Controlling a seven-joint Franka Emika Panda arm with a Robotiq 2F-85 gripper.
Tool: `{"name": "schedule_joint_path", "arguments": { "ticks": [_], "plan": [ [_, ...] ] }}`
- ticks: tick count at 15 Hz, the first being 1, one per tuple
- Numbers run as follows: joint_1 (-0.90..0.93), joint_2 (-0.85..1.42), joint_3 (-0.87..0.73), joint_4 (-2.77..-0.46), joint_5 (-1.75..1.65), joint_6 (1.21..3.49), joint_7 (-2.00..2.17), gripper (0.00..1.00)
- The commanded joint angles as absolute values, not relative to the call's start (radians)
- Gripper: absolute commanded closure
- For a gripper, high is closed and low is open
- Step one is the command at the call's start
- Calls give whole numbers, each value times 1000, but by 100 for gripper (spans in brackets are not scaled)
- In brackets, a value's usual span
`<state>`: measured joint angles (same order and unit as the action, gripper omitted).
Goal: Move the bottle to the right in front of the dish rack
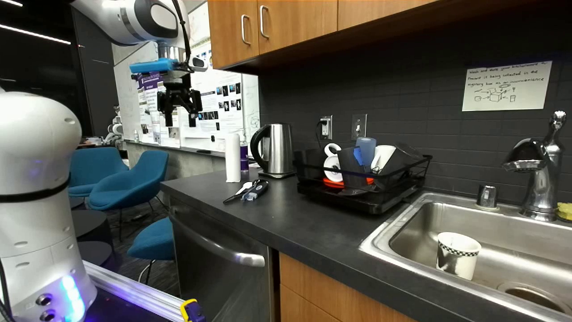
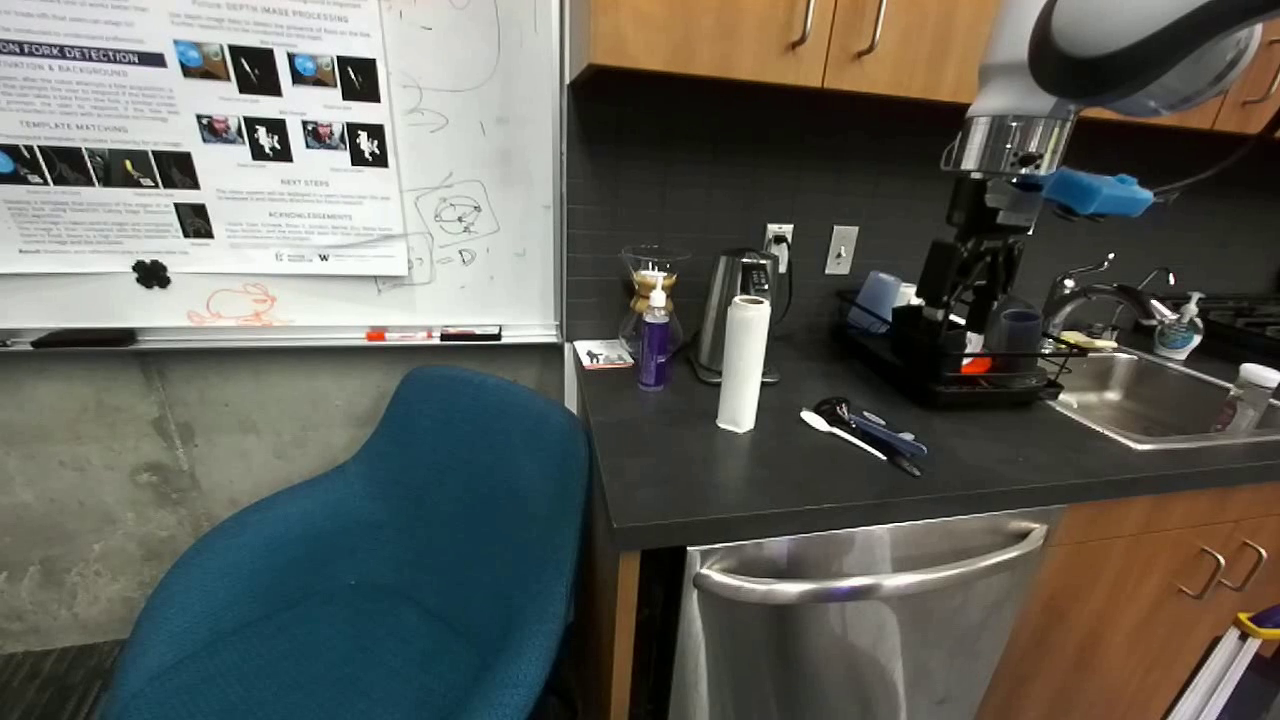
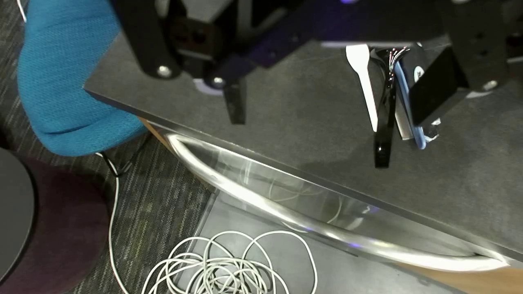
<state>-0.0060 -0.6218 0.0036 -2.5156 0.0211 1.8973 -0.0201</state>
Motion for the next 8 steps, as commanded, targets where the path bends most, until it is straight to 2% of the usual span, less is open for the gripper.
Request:
{"name": "schedule_joint_path", "arguments": {
  "ticks": [1, 8],
  "plan": [
    [-2, -621, 0, -2514, 19, 1895, -18, 0],
    [10, -577, 19, -2483, 5, 1959, -36, 0]
  ]
}}
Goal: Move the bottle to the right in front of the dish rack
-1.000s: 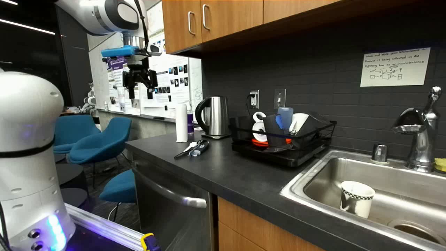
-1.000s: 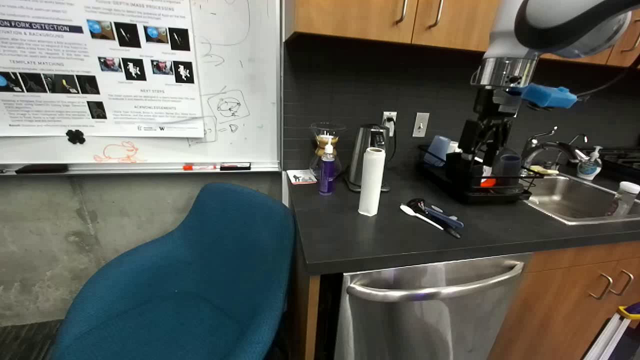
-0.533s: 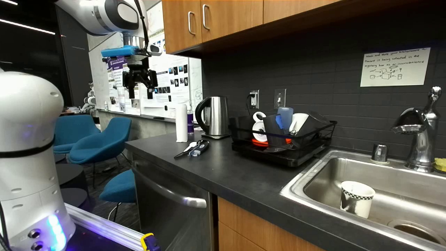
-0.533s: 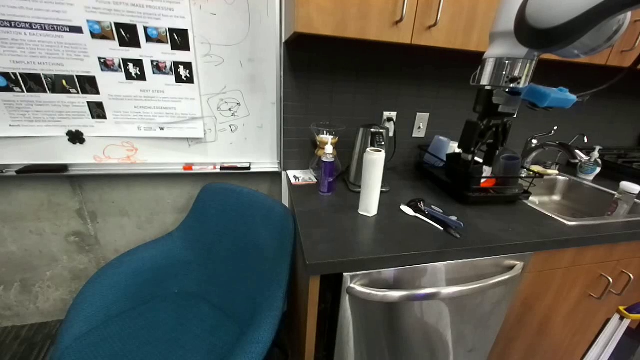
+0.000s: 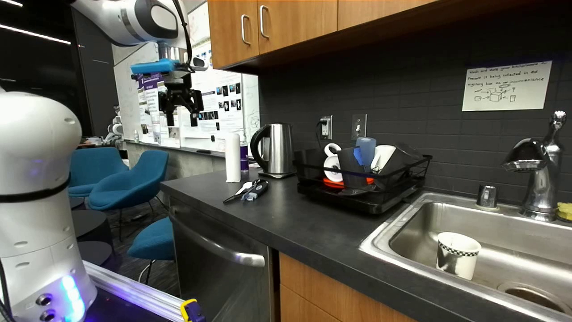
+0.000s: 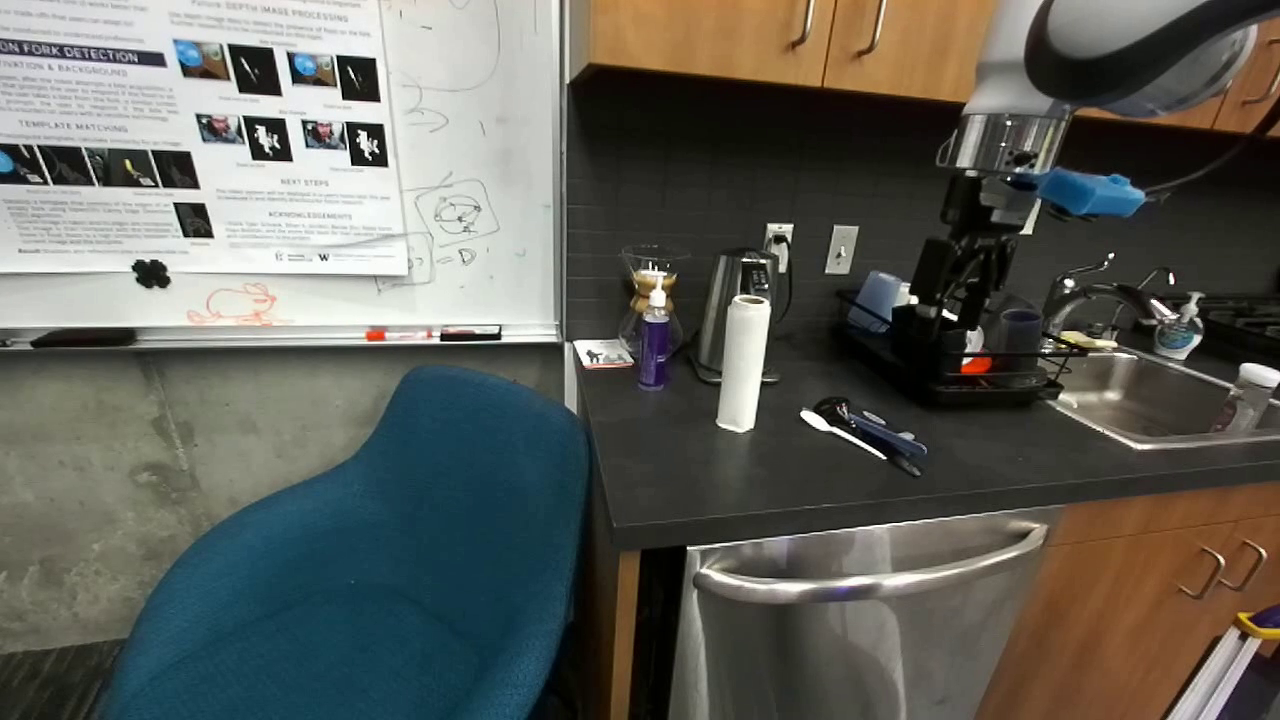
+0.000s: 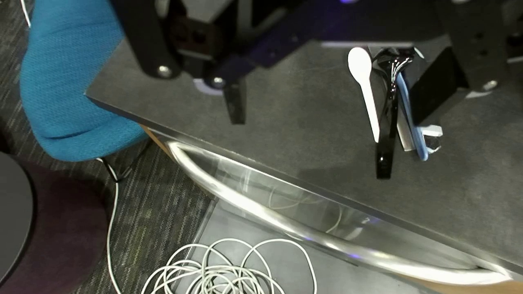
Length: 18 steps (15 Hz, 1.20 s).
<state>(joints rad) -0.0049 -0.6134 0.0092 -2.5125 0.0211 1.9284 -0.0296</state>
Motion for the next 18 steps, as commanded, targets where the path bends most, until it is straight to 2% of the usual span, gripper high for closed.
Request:
{"name": "schedule_joint_path", "arguments": {
  "ticks": [1, 18],
  "plan": [
    [15, -566, 23, -2477, 10, 1976, -37, 0],
    [62, -216, 122, -2204, -128, 2356, -29, 0]
  ]
}}
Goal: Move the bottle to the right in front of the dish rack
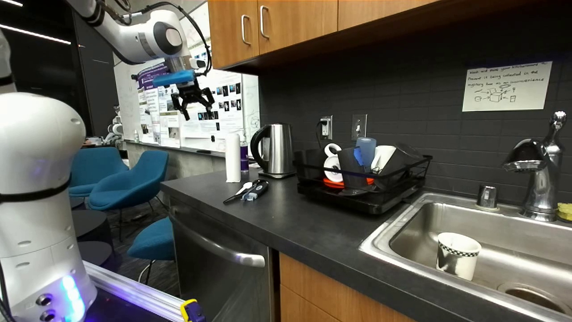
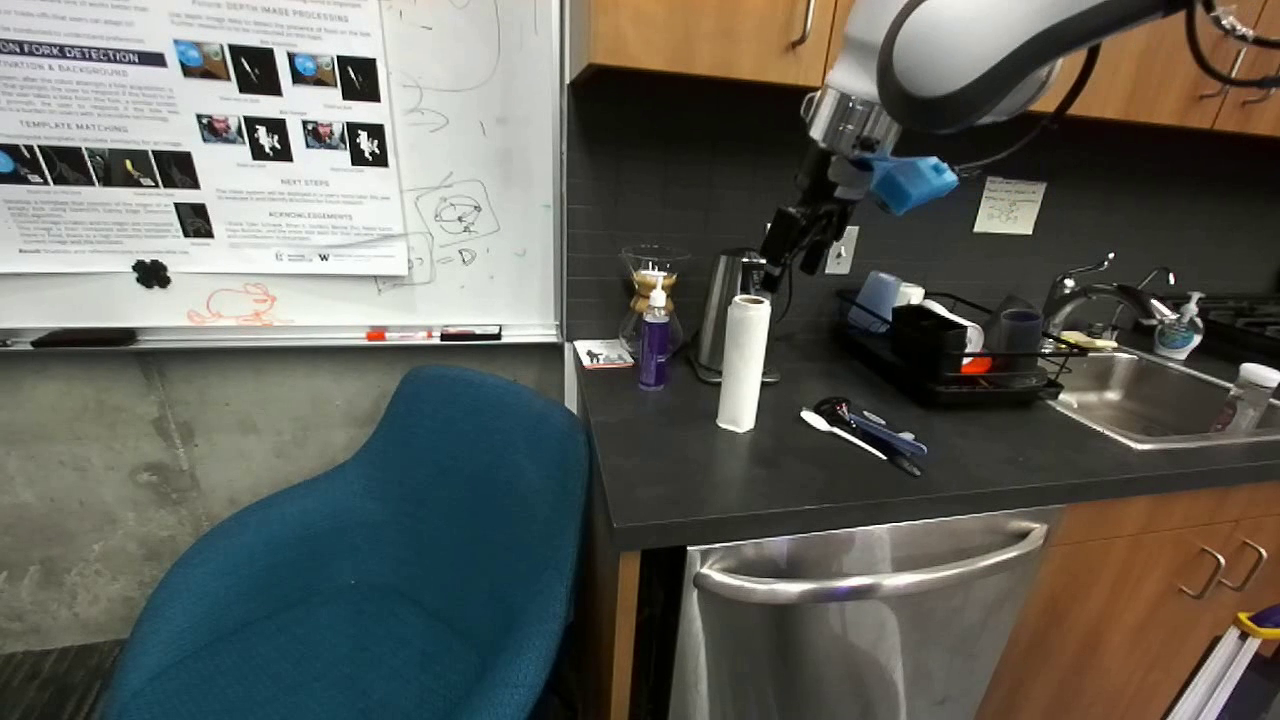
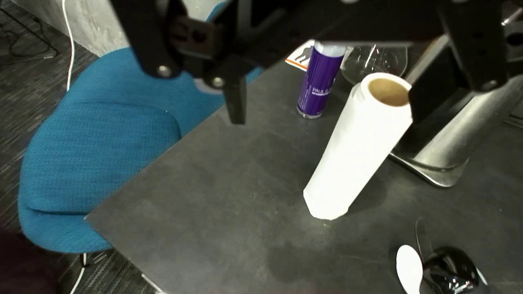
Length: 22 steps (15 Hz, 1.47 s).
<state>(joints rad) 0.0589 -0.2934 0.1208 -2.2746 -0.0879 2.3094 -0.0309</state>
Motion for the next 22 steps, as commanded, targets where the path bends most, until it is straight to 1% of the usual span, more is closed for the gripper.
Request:
{"name": "schedule_joint_path", "arguments": {
  "ticks": [1, 9, 14, 22],
  "plan": [
    [63, -192, 119, -2188, -131, 2383, -33, 0],
    [50, -22, 99, -2077, -196, 2601, -11, 0],
    [59, 87, 82, -1998, -221, 2646, 18, 0],
    [85, 267, 39, -1836, -268, 2641, 91, 0]
  ]
}}
